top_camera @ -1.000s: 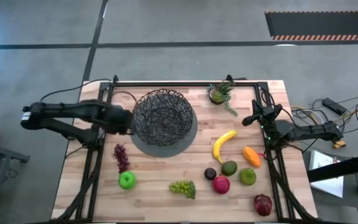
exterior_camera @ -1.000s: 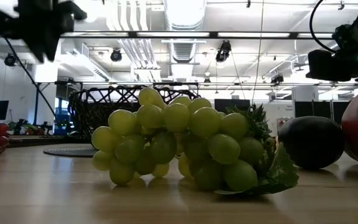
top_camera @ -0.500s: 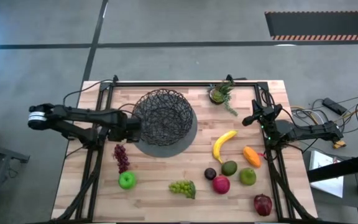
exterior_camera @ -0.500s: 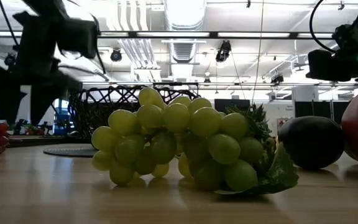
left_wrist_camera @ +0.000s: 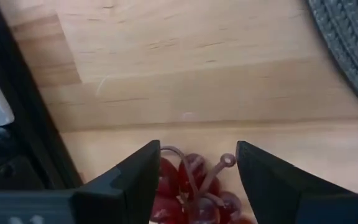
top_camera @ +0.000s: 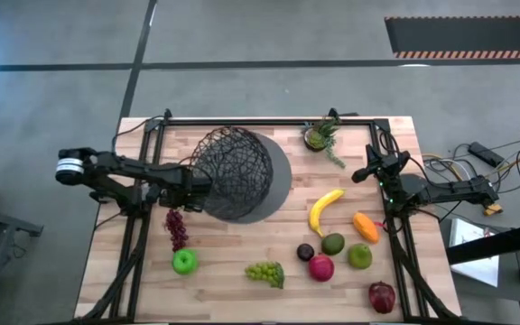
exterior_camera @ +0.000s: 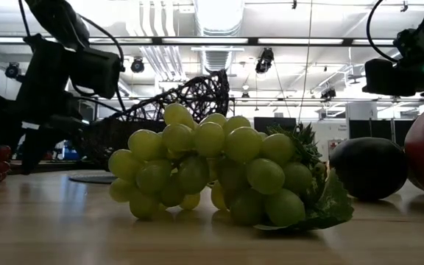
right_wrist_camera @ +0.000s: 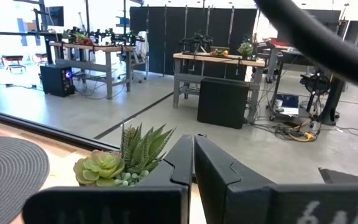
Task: Build produce basket
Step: Put the red grapes into the black basket
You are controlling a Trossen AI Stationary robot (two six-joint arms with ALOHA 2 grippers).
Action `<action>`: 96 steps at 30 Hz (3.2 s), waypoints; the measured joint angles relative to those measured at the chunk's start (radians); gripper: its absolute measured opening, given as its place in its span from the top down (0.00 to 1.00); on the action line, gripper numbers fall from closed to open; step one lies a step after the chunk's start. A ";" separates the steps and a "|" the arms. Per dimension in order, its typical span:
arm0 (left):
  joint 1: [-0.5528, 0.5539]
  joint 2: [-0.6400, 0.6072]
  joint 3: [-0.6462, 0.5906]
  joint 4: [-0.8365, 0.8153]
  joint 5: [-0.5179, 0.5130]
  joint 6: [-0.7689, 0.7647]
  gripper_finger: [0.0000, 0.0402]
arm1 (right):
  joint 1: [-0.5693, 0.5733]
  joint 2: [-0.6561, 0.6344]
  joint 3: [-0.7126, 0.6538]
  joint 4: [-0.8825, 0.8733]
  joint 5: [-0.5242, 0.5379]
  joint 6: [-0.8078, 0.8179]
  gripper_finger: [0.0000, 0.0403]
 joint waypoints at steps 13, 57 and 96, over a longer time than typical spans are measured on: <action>-0.001 0.018 0.011 -0.015 -0.030 0.038 0.96 | 0.000 0.000 0.000 0.000 0.000 0.000 0.98; 0.007 0.069 1.007 0.406 0.038 0.624 1.00 | 0.000 0.000 0.000 0.000 0.000 0.000 0.98; 0.228 0.353 0.823 0.252 -0.302 0.733 1.00 | 0.000 0.000 0.000 0.000 0.000 0.000 0.98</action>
